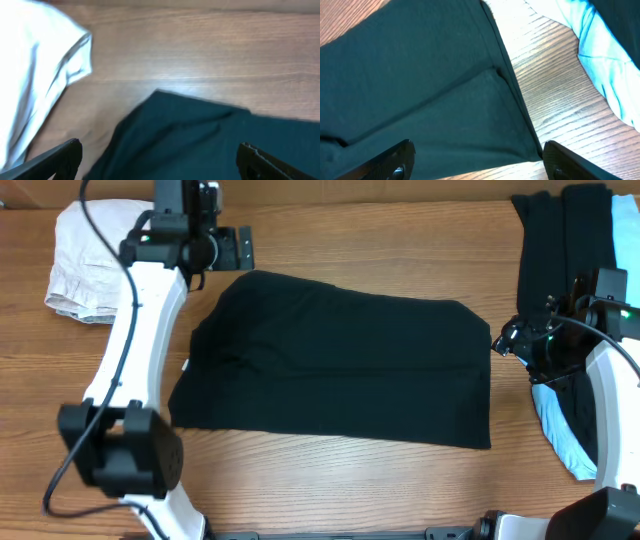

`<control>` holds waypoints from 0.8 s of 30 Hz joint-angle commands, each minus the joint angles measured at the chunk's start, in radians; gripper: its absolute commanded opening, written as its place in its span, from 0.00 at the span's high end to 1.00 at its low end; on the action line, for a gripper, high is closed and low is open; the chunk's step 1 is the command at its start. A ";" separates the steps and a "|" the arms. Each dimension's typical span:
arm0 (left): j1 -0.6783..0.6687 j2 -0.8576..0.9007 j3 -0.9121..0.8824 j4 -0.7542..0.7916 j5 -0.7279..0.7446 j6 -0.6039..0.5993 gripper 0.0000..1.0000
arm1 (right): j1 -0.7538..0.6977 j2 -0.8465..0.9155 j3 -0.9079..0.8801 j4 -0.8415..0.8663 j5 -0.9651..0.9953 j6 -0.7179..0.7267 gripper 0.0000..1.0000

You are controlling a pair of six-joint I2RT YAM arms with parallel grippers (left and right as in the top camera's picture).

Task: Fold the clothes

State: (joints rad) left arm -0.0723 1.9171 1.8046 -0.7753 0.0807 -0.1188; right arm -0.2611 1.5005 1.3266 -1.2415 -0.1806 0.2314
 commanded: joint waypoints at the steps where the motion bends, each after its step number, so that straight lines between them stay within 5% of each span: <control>1: 0.006 0.142 0.059 0.030 0.008 0.038 0.00 | -0.002 -0.018 0.022 0.006 -0.008 -0.024 0.14; 7: 0.005 0.283 0.087 0.063 -0.040 0.095 0.01 | -0.002 -0.018 0.022 -0.001 0.003 -0.023 0.14; 16: 0.006 0.386 0.087 0.103 -0.033 0.101 0.16 | -0.002 -0.018 0.022 -0.035 0.003 -0.023 0.17; 21: 0.005 0.431 0.087 0.119 -0.017 0.097 0.54 | -0.002 -0.018 0.022 -0.036 0.003 -0.023 0.19; 24: 0.006 0.432 0.087 0.129 -0.017 0.097 0.66 | -0.002 -0.018 0.022 -0.037 0.003 -0.023 0.20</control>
State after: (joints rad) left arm -0.0715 2.3394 1.8748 -0.6598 0.0532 -0.0296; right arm -0.2611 1.5005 1.3266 -1.2774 -0.1791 0.2127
